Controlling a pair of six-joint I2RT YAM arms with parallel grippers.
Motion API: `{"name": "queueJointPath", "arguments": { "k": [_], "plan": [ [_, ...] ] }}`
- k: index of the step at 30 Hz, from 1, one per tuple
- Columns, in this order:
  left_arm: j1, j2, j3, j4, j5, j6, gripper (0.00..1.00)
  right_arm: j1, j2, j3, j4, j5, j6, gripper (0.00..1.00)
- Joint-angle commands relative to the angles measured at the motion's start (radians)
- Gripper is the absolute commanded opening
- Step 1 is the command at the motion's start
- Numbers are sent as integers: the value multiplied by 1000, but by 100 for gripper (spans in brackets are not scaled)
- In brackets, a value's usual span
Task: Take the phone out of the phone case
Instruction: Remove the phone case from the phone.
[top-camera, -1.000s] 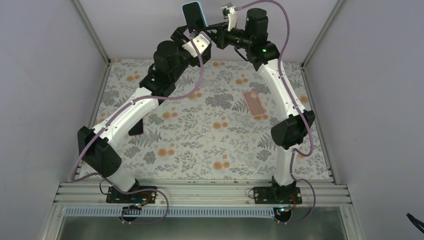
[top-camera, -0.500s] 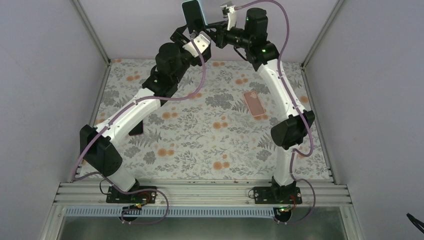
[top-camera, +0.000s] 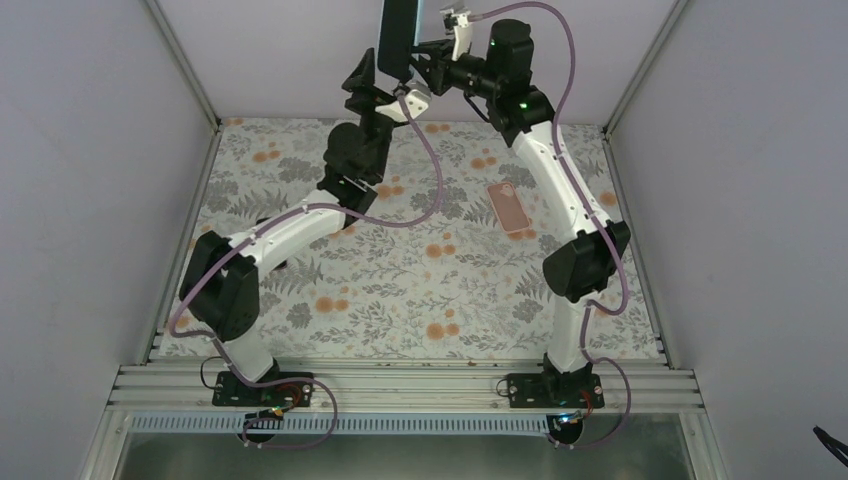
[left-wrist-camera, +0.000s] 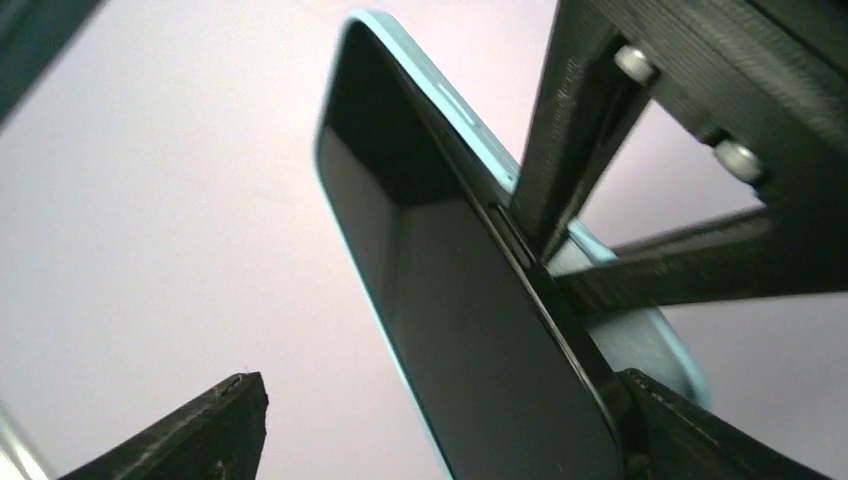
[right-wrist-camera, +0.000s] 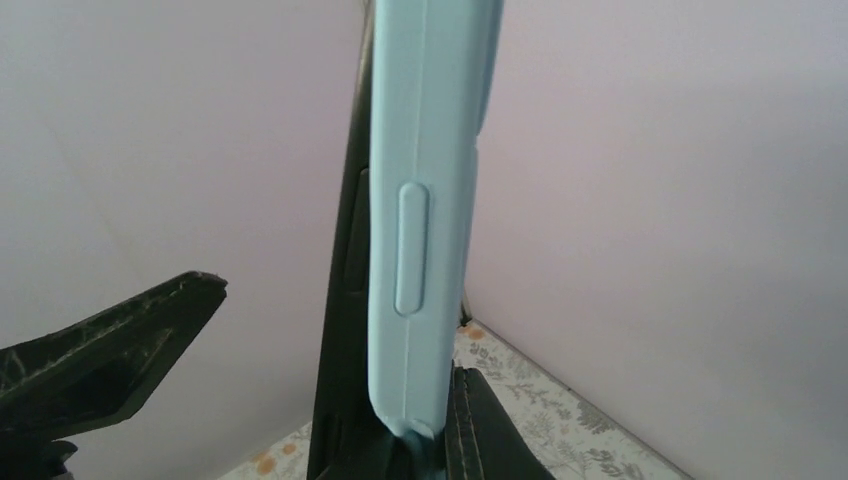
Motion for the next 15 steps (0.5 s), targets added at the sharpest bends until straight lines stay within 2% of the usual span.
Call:
{"name": "queueJointPath", "arguments": {
  "k": [1,3,9,13,15],
  "plan": [
    [54,22,4,597,-199,332,75,18,-85,-43,-44,-157,13,3],
    [54,37,19,673,-189,387,63,20,-89,-55,-69,-179,-9,3],
    [38,52,17,789,-131,473,59,19,-78,-50,-182,-321,-85,3],
    [35,70,36,804,-131,492,48,18,-84,-65,-247,-393,-141,3],
    [35,65,32,791,-130,477,39,18,-87,-67,-285,-430,-172,3]
  ]
}}
